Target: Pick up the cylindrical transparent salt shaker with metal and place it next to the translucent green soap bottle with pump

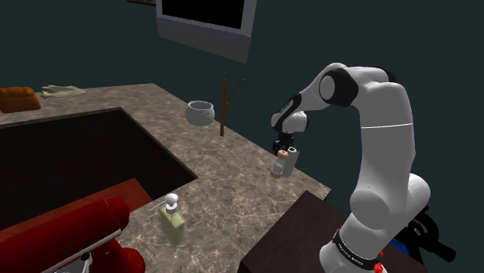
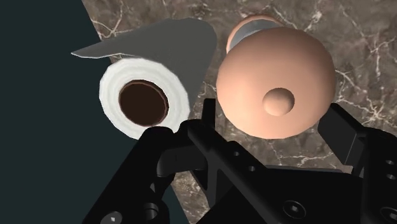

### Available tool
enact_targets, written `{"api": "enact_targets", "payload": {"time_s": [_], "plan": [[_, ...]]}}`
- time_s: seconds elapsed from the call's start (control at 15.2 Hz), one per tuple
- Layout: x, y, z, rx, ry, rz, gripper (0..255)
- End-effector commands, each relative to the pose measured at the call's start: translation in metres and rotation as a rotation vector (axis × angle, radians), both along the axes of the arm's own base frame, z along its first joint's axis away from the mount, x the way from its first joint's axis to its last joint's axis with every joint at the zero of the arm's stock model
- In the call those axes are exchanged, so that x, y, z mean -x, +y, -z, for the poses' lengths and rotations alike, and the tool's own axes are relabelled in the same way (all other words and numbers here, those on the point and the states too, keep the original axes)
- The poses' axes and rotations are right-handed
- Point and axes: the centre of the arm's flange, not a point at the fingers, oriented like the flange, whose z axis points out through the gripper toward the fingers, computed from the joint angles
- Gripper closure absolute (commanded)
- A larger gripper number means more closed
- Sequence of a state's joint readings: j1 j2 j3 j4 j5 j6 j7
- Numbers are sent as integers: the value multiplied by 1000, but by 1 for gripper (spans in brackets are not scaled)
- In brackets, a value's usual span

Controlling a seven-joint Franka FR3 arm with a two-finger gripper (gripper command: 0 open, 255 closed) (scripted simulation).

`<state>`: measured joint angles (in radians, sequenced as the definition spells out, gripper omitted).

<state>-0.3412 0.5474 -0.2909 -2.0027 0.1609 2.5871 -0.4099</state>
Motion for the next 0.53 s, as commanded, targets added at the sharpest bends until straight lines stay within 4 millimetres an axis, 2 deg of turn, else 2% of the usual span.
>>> {"api": "enact_targets", "payload": {"time_s": [0.0,0.46], "plan": [[0,0,-10,0,0,0,255],[0,0,-47,0,0,0,255]]}}
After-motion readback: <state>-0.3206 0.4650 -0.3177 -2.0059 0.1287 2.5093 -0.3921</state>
